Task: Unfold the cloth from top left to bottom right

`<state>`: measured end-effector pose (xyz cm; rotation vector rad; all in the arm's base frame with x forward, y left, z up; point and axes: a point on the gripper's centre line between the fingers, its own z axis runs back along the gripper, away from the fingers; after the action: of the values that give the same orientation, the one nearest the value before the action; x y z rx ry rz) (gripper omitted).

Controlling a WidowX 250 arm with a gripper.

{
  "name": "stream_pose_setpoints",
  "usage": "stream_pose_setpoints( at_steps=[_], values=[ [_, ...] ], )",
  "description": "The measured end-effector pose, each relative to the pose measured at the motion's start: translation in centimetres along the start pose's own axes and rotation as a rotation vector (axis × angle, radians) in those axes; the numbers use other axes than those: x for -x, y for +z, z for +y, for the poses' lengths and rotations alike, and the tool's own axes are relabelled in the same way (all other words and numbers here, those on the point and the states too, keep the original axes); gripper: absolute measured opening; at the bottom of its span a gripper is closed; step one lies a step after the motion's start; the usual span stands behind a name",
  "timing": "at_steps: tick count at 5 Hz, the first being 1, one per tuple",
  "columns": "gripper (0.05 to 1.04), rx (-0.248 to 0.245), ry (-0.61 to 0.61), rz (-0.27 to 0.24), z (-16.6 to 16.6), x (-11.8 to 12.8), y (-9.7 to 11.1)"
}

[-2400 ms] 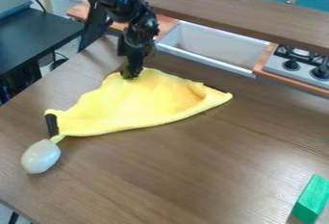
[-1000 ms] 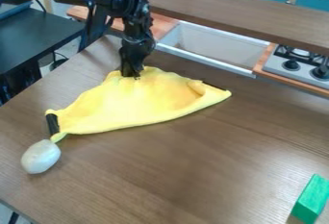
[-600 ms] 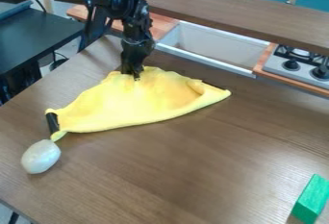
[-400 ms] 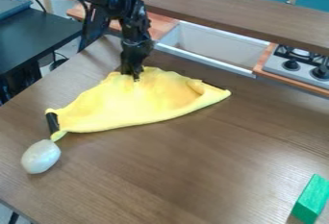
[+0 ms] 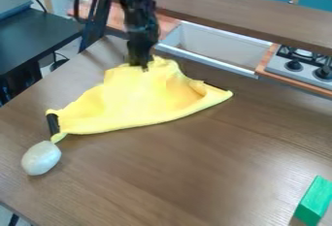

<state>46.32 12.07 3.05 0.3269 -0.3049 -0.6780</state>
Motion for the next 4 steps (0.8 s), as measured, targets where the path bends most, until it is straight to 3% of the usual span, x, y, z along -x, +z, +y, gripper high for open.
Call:
stream_pose_setpoints(
  at_steps=[1, 3, 4],
  values=[
    [0.050, 0.000, -0.019, -0.042, -0.8, -0.8, 1.5],
    [0.050, 0.004, -0.093, -0.062, -5.0, -1.3, 3.1],
    [0.050, 0.002, -0.149, -0.088, -7.8, -1.3, 4.9]
  ],
)
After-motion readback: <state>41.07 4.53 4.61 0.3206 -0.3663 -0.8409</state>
